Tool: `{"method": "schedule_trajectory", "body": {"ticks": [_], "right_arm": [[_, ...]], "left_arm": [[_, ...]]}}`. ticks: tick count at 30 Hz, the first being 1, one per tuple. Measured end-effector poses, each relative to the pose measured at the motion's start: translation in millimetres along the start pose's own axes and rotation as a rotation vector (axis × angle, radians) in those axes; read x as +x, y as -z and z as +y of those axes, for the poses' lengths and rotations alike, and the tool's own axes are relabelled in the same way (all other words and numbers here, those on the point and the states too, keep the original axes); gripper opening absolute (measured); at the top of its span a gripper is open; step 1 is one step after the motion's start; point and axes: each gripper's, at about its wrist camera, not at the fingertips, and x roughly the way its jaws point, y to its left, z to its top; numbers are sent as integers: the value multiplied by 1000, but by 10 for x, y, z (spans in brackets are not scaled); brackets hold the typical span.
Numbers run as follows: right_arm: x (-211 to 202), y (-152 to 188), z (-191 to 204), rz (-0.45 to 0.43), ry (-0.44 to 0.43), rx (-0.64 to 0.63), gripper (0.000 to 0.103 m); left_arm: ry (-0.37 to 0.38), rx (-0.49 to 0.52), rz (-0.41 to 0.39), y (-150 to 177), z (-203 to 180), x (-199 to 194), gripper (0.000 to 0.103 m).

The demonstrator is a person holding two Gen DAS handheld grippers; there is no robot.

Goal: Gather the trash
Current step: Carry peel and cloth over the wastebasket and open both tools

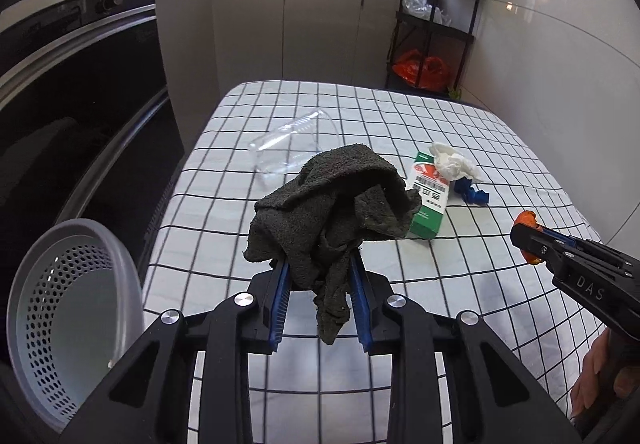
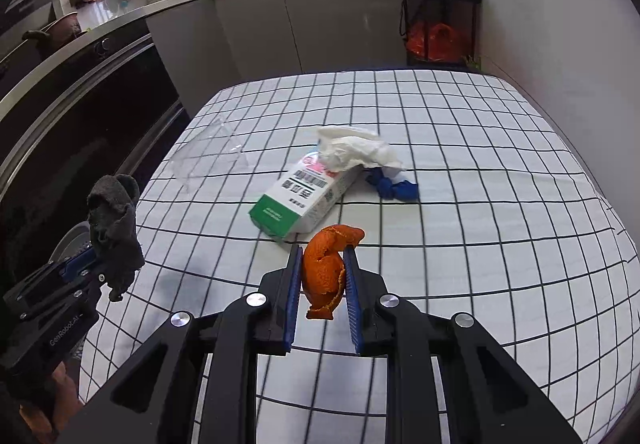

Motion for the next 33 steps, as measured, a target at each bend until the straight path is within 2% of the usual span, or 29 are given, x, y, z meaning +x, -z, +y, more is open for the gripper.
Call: {"method": "schedule_trajectory", "body": {"ticks": [6, 16, 21, 27, 33], "right_arm": [[34, 30, 473, 2, -79, -54, 20], [74, 13, 1312, -1, -199, -144, 20], [102, 4, 1753, 0, -261, -168, 20], [133, 42, 2297, 5, -321, -241, 20], [227, 96, 2681, 20, -348, -309, 20]], "left_arm": [[-48, -64, -7, 28, 468, -251, 27], [-207, -104, -40, 104, 1295, -694, 27], [-261, -144, -49, 191, 1651, -809, 27], [-293, -205, -34, 336, 2001, -811, 27], [-298, -251, -12, 446, 2221, -795, 27]]}}
